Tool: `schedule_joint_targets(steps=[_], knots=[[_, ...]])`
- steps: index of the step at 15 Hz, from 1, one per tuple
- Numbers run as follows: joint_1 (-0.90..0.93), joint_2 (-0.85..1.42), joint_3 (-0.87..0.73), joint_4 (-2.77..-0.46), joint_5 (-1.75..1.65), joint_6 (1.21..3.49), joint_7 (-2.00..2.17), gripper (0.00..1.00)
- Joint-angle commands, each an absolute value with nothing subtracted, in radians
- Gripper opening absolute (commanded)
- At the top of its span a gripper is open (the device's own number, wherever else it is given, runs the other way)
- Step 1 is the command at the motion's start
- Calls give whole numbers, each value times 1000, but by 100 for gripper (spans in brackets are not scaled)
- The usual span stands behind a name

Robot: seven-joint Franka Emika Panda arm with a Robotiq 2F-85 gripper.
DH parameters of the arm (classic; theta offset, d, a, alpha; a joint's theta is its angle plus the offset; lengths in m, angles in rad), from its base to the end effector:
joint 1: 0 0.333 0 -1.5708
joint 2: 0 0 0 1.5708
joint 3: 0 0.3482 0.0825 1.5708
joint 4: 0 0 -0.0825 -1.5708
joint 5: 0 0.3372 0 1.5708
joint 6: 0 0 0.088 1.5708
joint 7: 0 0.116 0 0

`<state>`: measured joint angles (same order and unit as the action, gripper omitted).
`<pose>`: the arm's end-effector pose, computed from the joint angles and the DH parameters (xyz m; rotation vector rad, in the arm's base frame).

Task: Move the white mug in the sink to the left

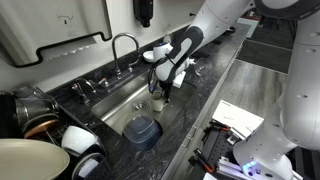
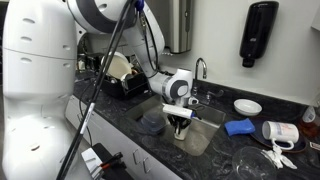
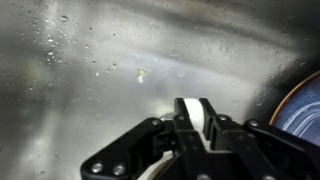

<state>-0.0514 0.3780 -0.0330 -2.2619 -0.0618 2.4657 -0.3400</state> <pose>0.5045 -0.0429 0.2408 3.0829 0.4793 -0.2818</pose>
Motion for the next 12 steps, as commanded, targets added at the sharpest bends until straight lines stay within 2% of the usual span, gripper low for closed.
schedule_joint_targets(steps=[1,12], knots=[[-15,379,-37,-2177,-157,2390,-258,4],[15,421,42,-1966,-199,2317,-332,4]])
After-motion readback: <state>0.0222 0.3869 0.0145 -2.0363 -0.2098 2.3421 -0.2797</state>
